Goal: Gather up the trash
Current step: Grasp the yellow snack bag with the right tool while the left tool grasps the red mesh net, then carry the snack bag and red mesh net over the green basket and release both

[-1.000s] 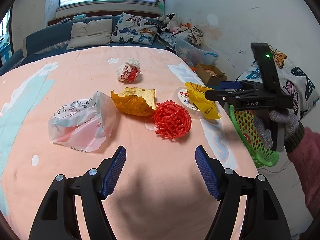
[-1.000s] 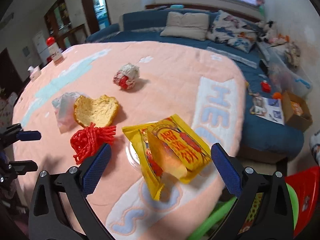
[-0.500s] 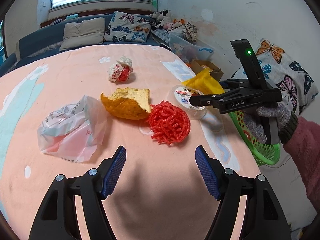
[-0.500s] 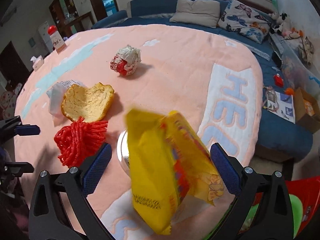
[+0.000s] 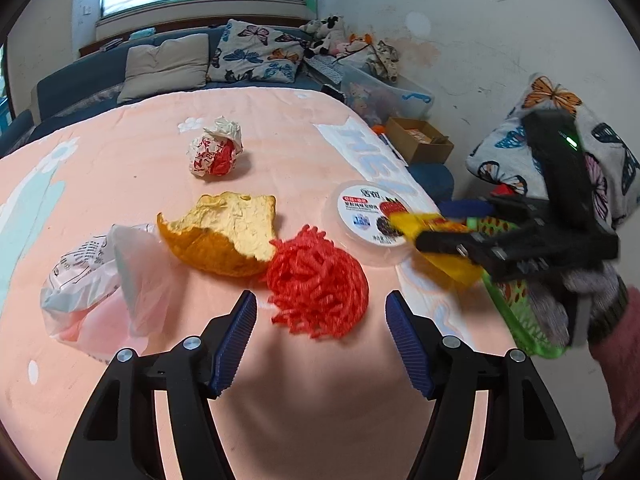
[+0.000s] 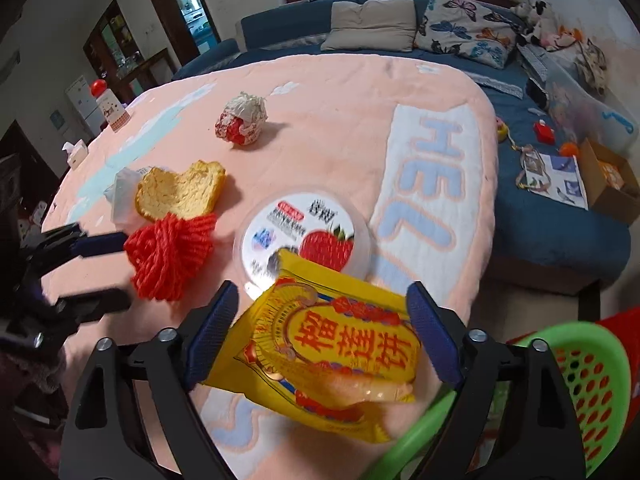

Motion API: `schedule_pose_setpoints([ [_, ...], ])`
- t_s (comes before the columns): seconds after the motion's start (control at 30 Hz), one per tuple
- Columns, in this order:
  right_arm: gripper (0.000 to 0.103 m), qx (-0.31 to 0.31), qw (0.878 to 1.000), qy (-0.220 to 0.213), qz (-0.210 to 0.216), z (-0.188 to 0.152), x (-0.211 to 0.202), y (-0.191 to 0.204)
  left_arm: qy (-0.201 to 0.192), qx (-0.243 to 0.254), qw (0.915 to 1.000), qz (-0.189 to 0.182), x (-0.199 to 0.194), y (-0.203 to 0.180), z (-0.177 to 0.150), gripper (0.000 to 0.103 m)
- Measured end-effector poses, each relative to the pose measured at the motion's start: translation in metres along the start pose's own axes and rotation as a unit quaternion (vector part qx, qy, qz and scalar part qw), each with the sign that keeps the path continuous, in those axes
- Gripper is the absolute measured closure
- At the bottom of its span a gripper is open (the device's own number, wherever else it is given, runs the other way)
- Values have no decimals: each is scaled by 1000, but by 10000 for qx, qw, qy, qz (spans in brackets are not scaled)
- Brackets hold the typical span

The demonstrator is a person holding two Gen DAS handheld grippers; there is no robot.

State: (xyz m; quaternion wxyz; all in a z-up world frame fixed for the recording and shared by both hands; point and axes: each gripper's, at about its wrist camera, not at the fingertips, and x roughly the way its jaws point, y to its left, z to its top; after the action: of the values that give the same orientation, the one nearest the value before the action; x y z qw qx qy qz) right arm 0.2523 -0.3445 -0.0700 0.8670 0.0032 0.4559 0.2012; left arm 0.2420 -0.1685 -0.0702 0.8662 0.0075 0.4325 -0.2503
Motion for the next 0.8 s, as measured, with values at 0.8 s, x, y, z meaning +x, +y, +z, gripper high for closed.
schedule_pose_setpoints([
  [0.8, 34, 187, 9993, -175, -268, -46, -19, 21, 191, -297, 9991, 250, 41, -3, 8, 48],
])
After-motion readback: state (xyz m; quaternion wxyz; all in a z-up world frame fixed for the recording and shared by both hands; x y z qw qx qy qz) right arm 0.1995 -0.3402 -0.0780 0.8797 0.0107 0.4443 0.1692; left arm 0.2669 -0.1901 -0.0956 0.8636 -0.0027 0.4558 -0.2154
